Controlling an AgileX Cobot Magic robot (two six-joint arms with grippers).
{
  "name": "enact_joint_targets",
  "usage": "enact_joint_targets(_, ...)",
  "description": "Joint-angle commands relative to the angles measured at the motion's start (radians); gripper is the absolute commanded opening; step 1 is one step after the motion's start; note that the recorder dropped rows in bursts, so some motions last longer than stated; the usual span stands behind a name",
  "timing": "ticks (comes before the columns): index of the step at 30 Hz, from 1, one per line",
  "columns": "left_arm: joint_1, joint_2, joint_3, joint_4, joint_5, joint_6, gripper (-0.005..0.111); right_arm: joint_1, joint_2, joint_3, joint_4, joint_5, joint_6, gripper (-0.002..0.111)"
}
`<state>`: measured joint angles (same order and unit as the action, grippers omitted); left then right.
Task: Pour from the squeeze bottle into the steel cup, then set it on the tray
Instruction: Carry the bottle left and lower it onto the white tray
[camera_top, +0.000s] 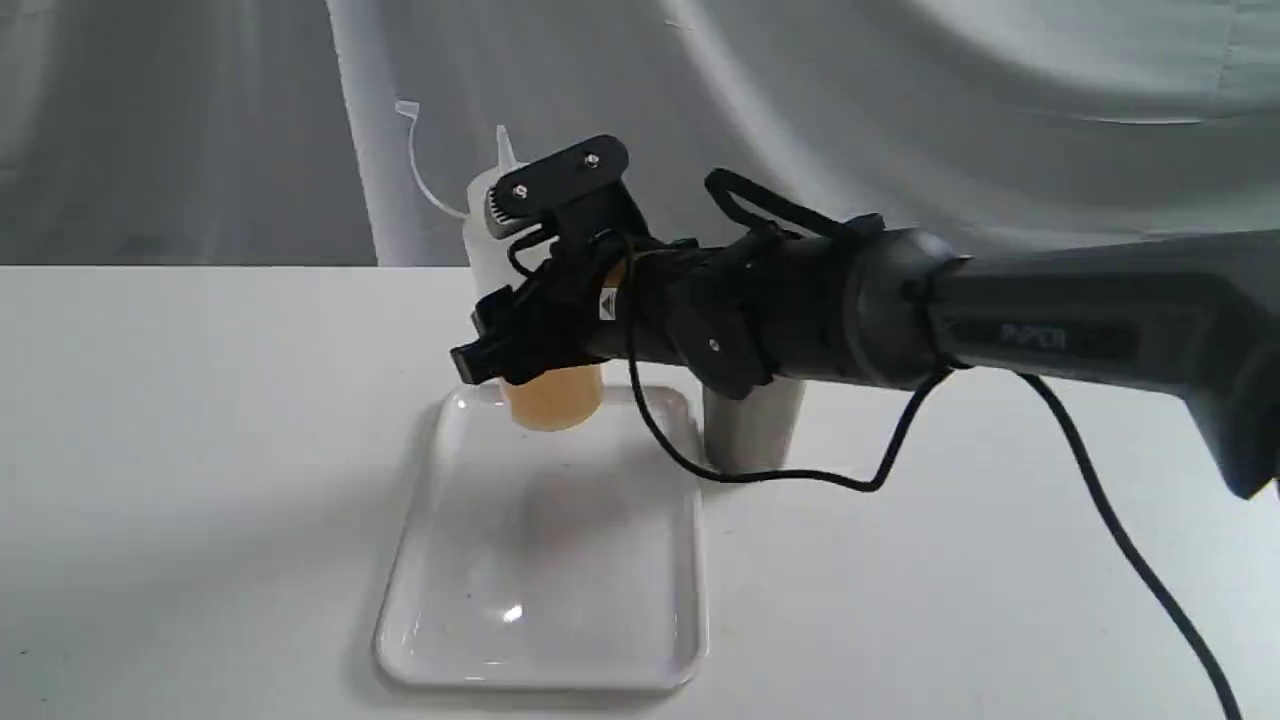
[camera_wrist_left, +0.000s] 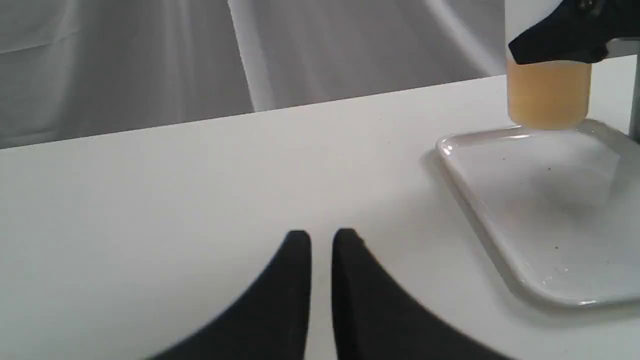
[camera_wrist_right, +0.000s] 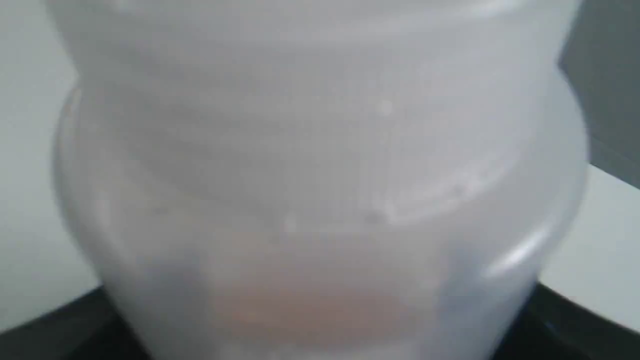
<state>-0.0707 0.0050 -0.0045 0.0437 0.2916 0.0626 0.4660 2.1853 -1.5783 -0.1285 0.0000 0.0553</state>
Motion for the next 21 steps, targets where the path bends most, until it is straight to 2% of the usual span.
enact_joint_targets(1, -0.003, -0.005, 0.004, 0.001, -0.007, -0.002, 0.008, 0.0, -0.014, -0.004, 0.034, -0.038, -0.006, 0.038)
enact_joint_targets(6, -0.003, -0.005, 0.004, 0.001, -0.007, -0.002, 0.008, 0.001, -0.014, 0.012, 0.099, -0.043, -0.007, 0.038)
enact_joint_targets(21, -0.003, -0.005, 0.004, 0.001, -0.007, -0.002, 0.008, 0.003, -0.016, 0.082, 0.107, -0.088, -0.007, 0.038)
